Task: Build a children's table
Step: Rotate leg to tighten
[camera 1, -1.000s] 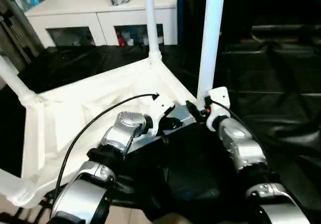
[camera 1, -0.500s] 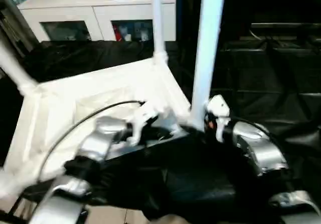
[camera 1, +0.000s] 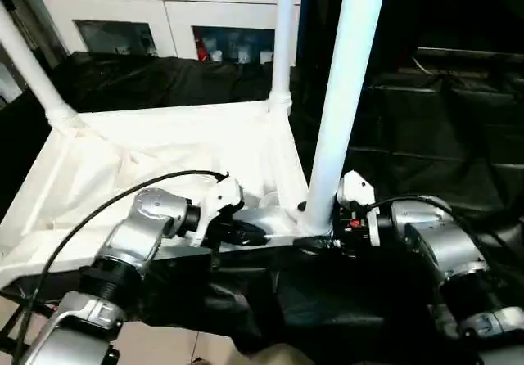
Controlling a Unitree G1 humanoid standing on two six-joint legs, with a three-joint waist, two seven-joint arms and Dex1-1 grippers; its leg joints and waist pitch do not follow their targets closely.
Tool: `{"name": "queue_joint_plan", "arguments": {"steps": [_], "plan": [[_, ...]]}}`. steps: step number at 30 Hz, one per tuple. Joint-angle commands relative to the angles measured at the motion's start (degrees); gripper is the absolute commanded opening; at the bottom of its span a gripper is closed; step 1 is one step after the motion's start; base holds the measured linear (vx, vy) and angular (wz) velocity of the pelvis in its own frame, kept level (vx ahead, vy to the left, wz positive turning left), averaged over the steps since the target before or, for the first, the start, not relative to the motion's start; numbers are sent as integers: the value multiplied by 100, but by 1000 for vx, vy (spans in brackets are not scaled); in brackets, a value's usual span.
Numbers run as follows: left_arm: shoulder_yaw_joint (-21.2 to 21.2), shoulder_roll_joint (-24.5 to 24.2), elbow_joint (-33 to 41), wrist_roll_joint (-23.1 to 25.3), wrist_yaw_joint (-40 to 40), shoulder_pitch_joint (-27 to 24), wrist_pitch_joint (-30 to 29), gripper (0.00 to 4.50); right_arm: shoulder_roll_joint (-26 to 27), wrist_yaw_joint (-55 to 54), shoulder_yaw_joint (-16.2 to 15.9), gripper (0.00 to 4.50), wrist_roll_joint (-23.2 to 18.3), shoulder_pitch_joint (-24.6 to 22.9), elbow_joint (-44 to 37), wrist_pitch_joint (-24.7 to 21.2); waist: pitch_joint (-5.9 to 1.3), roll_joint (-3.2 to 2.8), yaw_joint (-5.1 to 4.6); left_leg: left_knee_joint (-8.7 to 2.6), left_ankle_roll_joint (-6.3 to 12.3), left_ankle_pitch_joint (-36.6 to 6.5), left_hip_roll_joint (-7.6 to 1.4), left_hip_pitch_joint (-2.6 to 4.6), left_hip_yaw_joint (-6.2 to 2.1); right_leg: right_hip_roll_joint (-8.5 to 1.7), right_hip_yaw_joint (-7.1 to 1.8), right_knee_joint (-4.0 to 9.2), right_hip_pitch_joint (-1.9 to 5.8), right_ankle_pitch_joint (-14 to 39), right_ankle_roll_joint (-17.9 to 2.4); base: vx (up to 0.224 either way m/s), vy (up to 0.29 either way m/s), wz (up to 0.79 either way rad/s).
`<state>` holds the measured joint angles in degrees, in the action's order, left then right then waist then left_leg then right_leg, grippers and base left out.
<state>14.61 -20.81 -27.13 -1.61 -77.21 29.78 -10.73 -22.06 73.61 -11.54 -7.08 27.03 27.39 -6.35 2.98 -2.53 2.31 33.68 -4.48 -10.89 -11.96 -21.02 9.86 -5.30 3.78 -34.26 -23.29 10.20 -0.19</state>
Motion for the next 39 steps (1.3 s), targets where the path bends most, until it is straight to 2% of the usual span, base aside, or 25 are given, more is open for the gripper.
{"name": "queue_joint_plan", "arguments": {"steps": [1, 7, 8, 12, 13, 14, 16, 17, 19, 20, 21, 22, 23, 26, 27, 28, 29, 30, 32, 33, 34, 35, 36, 37, 39], "plan": [[100, 66, 302, -225, -159, 139, 56, 0, 116, 102, -246, 321, -17, 46, 63, -113, -406, 70, 30, -339, 656, -678, -98, 19, 47, -222, -187, 283, 333, 430, -1701, 0, 0, 0], [56, 92, 416, -320, -144, 71, -88, 0, 321, -27, -209, 282, -62, -64, 140, -172, -398, 35, 43, -352, 523, -845, -100, 27, 40, -218, -188, 295, 336, 593, -1685, 0, 0, 0], [25, 115, 414, -344, -107, 67, -126, 0, 366, -92, -188, 277, -71, -83, 147, -199, -400, -17, 40, -352, 486, -893, -97, 30, 35, -220, -187, 297, 339, 601, -1687, 0, 0, 0], [-20, 213, 326, -314, 120, 79, -166, 0, 518, -423, -110, 273, -71, -145, 164, -268, -399, 13, 5, -358, 417, -955, -82, 19, 28, -215, -182, 303, 355, 651, -1669, 0, 0, 0], [-105, 422, 99, -166, 735, 166, -199, 0, 758, -1148, -14, 273, 108, -145, 306, -252, -394, -24, 0, -361, 395, -1000, -85, 23, 24, -217, -182, 307, 348, 713, -1662, 0, 0, 0], [-151, 530, -11, -93, 1042, 211, -211, 0, 874, -1500, 34, 272, 196, -138, 392, -231, -365, -6, -43, -374, 321, -1116, -74, 29, 31, -209, -187, 349, 320, 898, -1620, 0, 0, 0], [-195, 630, -133, -17, 1340, 262, -173, 0, 994, -1876, 79, 272, 297, -110, 509, -225, -349, 1, -69, -394, 170, -1336, -56, 36, 19, -221, -187, 398, 325, 1405, -1474, 0, 0, 0], [-281, 854, -364, 132, 1987, 386, -267, 0, 1274, -2698, 224, 272, 447, -27, 802, -209, -349, 24, -67, -401, 103, -1421, -53, 47, 7, -225, -184, 421, 326, 1707, -1334, 0, 0, 0], [-347, 1075, -485, 192, 2434, 476, -325, 0, 1570, -3449, 452, 272, 446, 74, 1055, -330, -313, 12, -89, -412, 5, -1696, -31, 94, 6, -230, -183, 483, 279, 2319, -1158, 0, 0, 0], [-373, 1155, -520, 205, 2589, 511, -366, 0, 1658, -3669, 518, 272, 444, 107, 1131, -352, -331, 62, -89, -413, -14, -1705, -29, 98, -10, -235, -190, 494, 293, 2400, -1067, 0, 0, 0], [-383, 1205, -540, 217, 2682, 534, -387, 0, 1710, -3791, 547, 272, 449, 125, 1176, -356, -331, 37, -74, -423, 17, -1651, -34, 90, -7, -226, -199, 490, 284, 2273, -1062, 0, 0, 0], [-383, 1320, -577, 254, 2879, 587, -406, 0, 1835, -4066, 595, 272, 466, 166, 1278, -353, -327, 64, -73, -425, 36, -1643, -40, 91, -2, -220, -199, 498, 275, 2235, -1057, 0, 0, 0], [-375, 1459, -594, 275, 3071, 640, -433, 0, 1981, -4378, 623, 272, 512, 224, 1383, -366, -335, 46, -74, -421, 48, -1644, -33, 92, -1, -218, -201, 488, 272, 2184, -1063, 0, 0, 0], [-313, 1616, -535, 278, 3126, 658, -460, 0, 2155, -4452, 540, 272, 562, 283, 1441, -376, -346, 49, -55, -424, 82, -1517, -34, 69, -1, -214, -200, 465, 287, 1895, -1118, 0, 0, 0], [-269, 1647, -518, 285, 3068, 654, -426, 0, 2207, -4362, 504, 307, 559, 292, 1432, -311, -344, 68, -54, -427, 123, -1554, -32, 61, 2, -211, -196, 466, 294, 1891, -1107, 0, 0, 0], [-253, 1644, -509, 289, 3035, 649, -411, 0, 2216, -4328, 508, 307, 543, 295, 1425, -300, -348, 60, -52, -426, 135, -1548, -32, 58, -1, -217, -198, 460, 295, 1889, -1104, 0, 0, 0], [-182, 1635, -493, 315, 2907, 636, -333, 0, 2269, -4211, 545, 342, 477, 320, 1419, -231, -348, 51, -54, -428, 150, -1539, -33, 49, -3, -219, -200, 466, 295, 1887, -1096, 0, 0, 0], [-151, 1605, -480, 316, 2807, 625, -263, 0, 2263, -4159, 558, 344, 465, 338, 1423, -199, -350, 46, -53, -431, 157, -1529, -37, 52, -1, -218, -202, 464, 288, 1860, -1103, 0, 0, 0], [-101, 1536, -445, 306, 2621, 599, -136, 0, 2227, -4067, 567, 347, 458, 365, 1427, -159, -357, 41, -53, -426, 162, -1552, -38, 50, -1, -228, -206, 466, 292, 1865, -1105, 0, 0, 0], [-62, 1438, -409, 272, 2438, 584, -101, 0, 2147, -3967, 573, 361, 440, 421, 1446, -134, -354, 5, -54, -432, 160, -1540, -39, 47, -4, -223, -204, 459, 290, 1782, -1128, 0, 0, 0], [-53, 1418, -398, 260, 2392, 578, -90, 0, 2121, -3956, 563, 375, 451, 432, 1446, -118, -354, 23, -61, -430, 167, -1541, -35, 40, -1, -220, -202, 461, 294, 1762, -1136, 0, 0, 0], [11, 1272, -315, 199, 2073, 532, -30, 0, 1934, -3754, 504, 390, 484, 478, 1418, -35, -354, -5, -60, -434, 172, -1524, -32, 30, -9, -227, -200, 455, 308, 1750, -1146, 0, 0, 0], [45, 1205, -277, 175, 1933, 512, -6, 0, 1845, -3636, 478, 390, 494, 499, 1408, 3, -371, 11, -73, -424, 203, -1482, -29, 16, -8, -228, -200, 446, 325, 1662, -1167, 0, 0, 0], [89, 1109, -212, 129, 1709, 476, 35, 0, 1704, -3360, 441, 390, 463, 493, 1341, 57, -393, 4, -67, -410, 213, -1383, -33, 17, -8, -230, -202, 425, 332, 1492, -1206, 0, 0, 0], [138, 980, -146, 83, 1416, 446, 53, 0, 1494, -2874, 393, 390, 384, 466, 1223, 108, -410, -31, -45, -378, 337, -1132, -61, 33, 13, -215, -206, 354, 326, 748, -1488, 0, 0, 0]]}}
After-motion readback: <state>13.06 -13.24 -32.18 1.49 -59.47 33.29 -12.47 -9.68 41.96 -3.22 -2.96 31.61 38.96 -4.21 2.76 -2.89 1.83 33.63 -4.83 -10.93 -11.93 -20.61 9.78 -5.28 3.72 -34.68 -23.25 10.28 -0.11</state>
